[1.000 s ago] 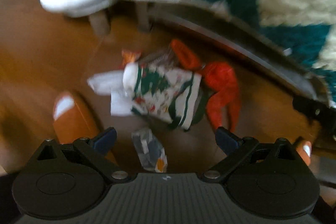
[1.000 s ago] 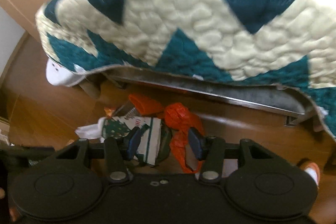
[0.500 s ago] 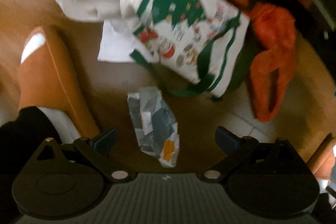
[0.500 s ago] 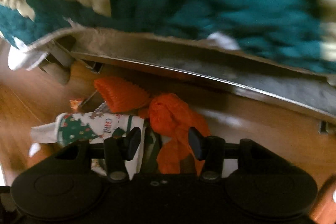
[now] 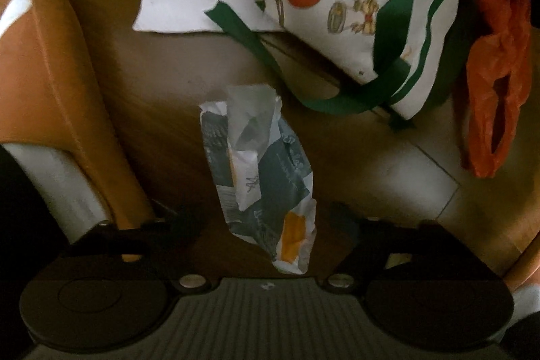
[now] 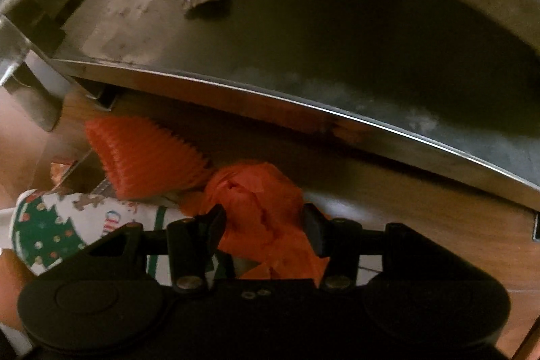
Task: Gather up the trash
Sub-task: 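Lower left tool to a clear plastic bag while right tool reaches the red plastic bag, then lift the clear bag in left tool while right tool lifts the red bag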
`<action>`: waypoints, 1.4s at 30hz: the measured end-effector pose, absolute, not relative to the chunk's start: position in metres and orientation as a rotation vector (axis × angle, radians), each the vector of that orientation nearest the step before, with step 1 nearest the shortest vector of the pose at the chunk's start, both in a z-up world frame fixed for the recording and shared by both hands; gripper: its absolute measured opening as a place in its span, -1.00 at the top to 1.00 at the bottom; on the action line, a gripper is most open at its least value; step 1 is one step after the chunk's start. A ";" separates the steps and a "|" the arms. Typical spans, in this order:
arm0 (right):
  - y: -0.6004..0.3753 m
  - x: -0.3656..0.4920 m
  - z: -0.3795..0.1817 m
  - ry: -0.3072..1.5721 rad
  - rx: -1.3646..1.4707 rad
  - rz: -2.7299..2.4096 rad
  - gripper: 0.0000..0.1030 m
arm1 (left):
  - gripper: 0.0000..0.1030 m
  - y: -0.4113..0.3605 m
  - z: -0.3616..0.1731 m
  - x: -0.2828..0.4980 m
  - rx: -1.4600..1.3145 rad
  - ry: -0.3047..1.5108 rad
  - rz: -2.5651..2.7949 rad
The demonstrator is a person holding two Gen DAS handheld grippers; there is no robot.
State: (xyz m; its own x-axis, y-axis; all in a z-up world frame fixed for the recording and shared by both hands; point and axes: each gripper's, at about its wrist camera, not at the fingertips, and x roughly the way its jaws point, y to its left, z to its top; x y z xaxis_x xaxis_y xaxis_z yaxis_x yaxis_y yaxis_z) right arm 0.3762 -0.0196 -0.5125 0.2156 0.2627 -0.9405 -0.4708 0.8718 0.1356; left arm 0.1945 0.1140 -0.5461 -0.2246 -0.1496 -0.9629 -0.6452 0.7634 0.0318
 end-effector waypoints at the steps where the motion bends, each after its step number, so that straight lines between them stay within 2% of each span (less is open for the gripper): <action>1: -0.018 0.376 -0.515 1.252 -0.195 0.518 0.02 | -0.25 0.114 -0.548 0.194 -0.629 1.772 0.512; 6: -0.014 0.381 -0.522 1.267 -0.174 0.533 -0.02 | 0.11 0.111 -0.557 0.193 -0.619 1.804 0.478; 11: -0.012 0.389 -0.525 1.312 -0.127 0.520 0.04 | 0.20 0.107 -0.559 0.193 -0.629 1.809 0.478; 13: -0.014 0.390 -0.524 1.328 -0.106 0.505 0.07 | 0.30 0.107 -0.558 0.194 -0.640 1.805 0.483; 18: -0.027 0.389 -0.514 1.334 -0.057 0.482 0.47 | 0.48 0.111 -0.549 0.200 -0.648 1.779 0.470; 21: -0.038 0.383 -0.502 1.322 -0.048 0.454 0.56 | 0.57 0.110 -0.539 0.206 -0.649 1.757 0.444; 31: -0.090 0.357 -0.428 1.273 0.002 0.370 0.57 | 0.60 0.100 -0.485 0.231 -0.635 1.656 0.380; 42: -0.114 0.315 -0.303 1.146 0.065 0.369 0.57 | 0.60 0.083 -0.352 0.235 -0.595 1.475 0.297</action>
